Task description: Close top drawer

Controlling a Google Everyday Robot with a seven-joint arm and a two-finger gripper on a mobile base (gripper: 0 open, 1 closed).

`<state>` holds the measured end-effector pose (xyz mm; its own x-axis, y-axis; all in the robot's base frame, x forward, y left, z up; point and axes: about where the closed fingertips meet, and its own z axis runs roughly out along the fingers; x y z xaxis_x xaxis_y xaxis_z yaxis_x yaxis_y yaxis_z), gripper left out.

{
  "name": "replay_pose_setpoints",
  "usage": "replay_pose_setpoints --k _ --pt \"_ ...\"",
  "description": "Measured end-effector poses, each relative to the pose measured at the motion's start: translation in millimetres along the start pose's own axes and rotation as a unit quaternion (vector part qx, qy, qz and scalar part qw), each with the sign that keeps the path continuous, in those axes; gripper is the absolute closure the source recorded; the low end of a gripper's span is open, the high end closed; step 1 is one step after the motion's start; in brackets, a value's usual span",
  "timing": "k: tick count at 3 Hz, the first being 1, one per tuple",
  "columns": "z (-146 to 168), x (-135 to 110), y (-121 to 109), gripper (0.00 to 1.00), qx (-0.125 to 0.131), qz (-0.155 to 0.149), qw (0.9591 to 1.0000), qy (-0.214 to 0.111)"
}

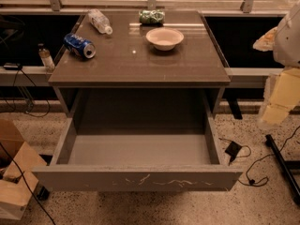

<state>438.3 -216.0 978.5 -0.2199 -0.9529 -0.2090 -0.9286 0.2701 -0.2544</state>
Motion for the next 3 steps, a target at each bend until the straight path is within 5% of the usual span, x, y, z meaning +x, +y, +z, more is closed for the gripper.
replay_pose_setpoints --k 1,3 --pt "0 0 0 0.00 0.000 0.000 1.0000 0.000" --pt "22 2 11 0.47 -0.027 0.008 0.9995 -0.014"
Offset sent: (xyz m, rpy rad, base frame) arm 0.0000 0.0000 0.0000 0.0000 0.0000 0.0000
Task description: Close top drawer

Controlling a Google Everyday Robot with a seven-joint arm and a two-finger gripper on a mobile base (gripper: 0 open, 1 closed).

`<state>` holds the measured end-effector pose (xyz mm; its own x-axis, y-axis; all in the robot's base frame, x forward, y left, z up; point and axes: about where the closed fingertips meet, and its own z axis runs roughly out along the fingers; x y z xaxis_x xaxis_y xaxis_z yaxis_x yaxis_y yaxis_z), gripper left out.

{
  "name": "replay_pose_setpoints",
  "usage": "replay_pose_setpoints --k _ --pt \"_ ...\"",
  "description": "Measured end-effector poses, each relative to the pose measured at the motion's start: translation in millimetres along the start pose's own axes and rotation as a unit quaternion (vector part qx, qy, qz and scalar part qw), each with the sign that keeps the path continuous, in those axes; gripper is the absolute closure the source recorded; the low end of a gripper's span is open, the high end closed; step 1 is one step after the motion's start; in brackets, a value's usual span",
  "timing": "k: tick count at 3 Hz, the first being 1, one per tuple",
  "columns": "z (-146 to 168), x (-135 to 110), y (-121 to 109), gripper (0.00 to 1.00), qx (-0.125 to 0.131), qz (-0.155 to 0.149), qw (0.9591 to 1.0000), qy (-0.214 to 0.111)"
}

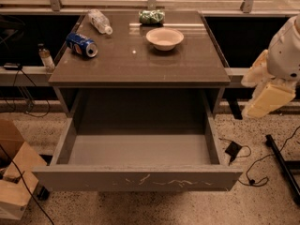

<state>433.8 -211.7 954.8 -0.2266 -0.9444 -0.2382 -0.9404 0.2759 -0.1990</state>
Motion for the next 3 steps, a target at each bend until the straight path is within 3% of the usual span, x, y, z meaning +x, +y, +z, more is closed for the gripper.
replay_pose_setpoints --k 1,2,3 --pt "29 14 18 0.70 -0.027 0.021 0.9993 -0.014" --pt "72 44 41 0.94 -0.062 0.061 0.9962 -0.009" --pt "86 53 50 1.00 -0.076 0.070 0.9947 -0.004"
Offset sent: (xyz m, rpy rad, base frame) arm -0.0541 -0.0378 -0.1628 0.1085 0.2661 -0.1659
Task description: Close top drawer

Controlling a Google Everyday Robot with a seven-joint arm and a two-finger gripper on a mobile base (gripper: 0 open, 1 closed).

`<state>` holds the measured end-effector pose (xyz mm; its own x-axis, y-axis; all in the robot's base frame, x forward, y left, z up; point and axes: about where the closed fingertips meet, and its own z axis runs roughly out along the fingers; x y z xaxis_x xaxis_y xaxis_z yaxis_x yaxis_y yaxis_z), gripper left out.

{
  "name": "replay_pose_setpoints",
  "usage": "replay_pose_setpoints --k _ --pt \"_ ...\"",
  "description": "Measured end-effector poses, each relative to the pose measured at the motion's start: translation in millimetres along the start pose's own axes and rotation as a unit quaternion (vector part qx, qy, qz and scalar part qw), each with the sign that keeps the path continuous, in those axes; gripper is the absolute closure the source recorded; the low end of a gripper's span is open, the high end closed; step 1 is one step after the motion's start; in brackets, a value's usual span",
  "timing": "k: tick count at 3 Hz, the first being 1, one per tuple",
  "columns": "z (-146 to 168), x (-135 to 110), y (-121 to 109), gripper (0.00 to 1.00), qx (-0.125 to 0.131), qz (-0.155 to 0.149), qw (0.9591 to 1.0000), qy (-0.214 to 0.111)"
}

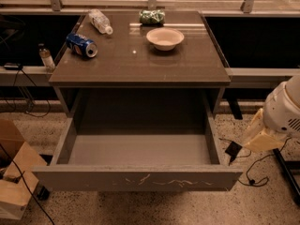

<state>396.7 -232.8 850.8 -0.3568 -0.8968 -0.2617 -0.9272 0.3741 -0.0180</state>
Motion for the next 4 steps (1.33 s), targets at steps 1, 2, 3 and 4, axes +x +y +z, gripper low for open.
replay_pose_setpoints --k 1,2,3,4 --pt "0 0 0 1.00 0.000 0.000 1.0000 0.001" --pt "32 -1 10 1.00 -0.028 0.005 0.9996 0.003" --pt "79 1 24 1.00 -0.066 0.015 0.9977 0.003" --pt "131 8 40 1.00 -0.108 0.028 0.9937 0.006"
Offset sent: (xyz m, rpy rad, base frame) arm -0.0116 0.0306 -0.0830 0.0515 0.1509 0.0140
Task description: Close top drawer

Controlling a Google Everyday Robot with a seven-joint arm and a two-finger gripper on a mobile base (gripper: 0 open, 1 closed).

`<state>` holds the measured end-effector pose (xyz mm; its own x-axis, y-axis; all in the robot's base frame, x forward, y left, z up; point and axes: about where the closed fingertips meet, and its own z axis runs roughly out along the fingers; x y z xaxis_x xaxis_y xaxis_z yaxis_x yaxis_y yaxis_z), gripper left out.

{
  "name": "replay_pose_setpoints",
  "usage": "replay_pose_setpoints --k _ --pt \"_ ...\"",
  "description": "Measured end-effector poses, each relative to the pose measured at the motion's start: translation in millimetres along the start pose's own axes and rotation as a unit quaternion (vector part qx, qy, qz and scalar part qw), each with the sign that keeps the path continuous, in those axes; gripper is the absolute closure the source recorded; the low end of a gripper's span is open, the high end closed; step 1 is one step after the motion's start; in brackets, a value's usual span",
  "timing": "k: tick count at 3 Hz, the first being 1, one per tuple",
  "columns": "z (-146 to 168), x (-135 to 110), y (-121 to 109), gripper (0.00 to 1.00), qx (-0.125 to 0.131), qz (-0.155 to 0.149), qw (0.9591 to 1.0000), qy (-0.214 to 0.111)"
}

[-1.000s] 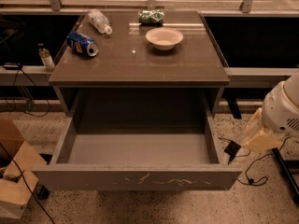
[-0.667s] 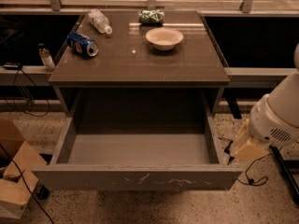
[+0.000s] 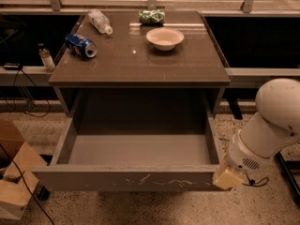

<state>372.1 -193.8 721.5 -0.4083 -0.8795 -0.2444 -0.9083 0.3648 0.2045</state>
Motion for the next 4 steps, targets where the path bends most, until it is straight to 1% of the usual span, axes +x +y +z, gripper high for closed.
replay_pose_setpoints --k 1,2,4 --pt "48 7 -5 1.00 -0.035 0.015 0.9993 0.003" --pt "66 9 -14 1.00 -0.044 0.021 0.9988 0.003" --pt "80 -3 -63 1.00 -0.026 0.023 0.9993 -0.013"
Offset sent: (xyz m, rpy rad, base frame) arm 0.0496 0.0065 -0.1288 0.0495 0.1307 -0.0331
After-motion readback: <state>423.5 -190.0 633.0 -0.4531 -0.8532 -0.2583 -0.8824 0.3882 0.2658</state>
